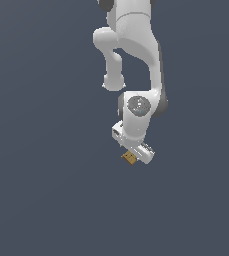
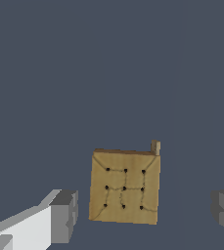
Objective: Pick up the object and move it to a goal position.
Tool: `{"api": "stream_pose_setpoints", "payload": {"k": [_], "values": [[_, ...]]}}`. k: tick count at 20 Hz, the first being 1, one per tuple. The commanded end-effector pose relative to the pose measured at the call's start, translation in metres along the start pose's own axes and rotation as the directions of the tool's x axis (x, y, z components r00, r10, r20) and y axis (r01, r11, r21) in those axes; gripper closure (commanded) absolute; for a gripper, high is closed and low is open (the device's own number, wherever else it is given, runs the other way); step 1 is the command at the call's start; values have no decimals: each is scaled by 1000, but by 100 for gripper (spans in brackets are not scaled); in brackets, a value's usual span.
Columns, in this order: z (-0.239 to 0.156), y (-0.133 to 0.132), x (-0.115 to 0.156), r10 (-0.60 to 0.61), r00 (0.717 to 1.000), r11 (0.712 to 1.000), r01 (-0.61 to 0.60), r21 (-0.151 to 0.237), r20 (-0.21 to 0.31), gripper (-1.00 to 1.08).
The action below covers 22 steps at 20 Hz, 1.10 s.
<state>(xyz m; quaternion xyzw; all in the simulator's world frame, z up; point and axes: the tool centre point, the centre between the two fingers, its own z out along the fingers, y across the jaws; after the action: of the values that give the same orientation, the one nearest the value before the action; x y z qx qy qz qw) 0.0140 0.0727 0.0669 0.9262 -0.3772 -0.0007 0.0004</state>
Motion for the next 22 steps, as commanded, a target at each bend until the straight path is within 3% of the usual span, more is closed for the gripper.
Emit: {"api": "stream_pose_setpoints", "payload": {"k": [1, 12, 22], "values": [[3, -3, -2, 27, 1000, 1000, -27, 1, -1, -92], [9, -6, -5, 51, 999, 999, -51, 1, -1, -92], [50, -5, -6, 55, 998, 998, -55, 1, -1, -92]]}}
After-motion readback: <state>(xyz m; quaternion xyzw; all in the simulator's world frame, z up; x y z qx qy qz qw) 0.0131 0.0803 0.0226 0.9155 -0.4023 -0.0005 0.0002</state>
